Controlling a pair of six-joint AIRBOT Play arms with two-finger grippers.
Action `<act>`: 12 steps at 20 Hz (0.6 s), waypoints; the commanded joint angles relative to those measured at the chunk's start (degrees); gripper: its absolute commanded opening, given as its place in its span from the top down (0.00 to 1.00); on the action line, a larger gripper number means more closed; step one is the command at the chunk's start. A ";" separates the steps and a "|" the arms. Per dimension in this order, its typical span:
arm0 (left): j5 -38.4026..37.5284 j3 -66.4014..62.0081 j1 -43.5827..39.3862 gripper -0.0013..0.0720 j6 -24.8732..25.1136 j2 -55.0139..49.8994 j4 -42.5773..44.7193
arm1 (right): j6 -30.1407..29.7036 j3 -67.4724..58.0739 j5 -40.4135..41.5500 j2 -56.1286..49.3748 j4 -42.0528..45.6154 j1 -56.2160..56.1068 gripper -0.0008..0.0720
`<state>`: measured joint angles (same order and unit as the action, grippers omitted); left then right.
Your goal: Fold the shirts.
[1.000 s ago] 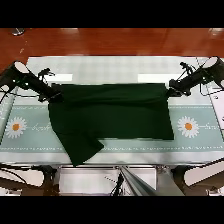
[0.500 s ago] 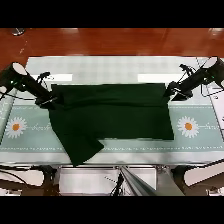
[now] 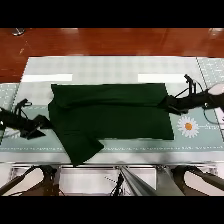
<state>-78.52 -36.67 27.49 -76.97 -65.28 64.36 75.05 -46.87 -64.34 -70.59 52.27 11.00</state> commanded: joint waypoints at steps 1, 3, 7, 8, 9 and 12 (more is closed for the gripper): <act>5.66 10.67 1.42 0.02 1.22 5.90 -4.07 | -1.68 9.14 5.68 6.56 -7.63 -1.53 0.14; 8.96 14.53 -0.68 0.02 3.21 5.81 -9.51 | -2.14 9.14 4.90 6.91 -9.79 -1.57 0.14; 16.61 19.78 -6.56 0.02 6.01 5.62 -17.07 | -2.51 9.01 4.81 7.02 -12.15 -0.61 0.14; 18.25 20.09 -7.89 0.03 6.01 5.60 -17.05 | -2.58 8.55 3.61 7.02 -11.54 1.55 0.14; 19.10 20.11 -9.01 0.11 6.03 5.62 -17.05 | -2.75 7.93 1.70 7.02 -9.94 4.81 0.14; 18.95 20.06 -9.64 0.95 7.56 5.68 -17.29 | -1.05 7.87 -7.78 7.02 4.83 16.17 0.14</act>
<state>-62.11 -17.47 19.31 -70.67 -59.77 48.60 72.64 -38.94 -64.53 -63.75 46.63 19.53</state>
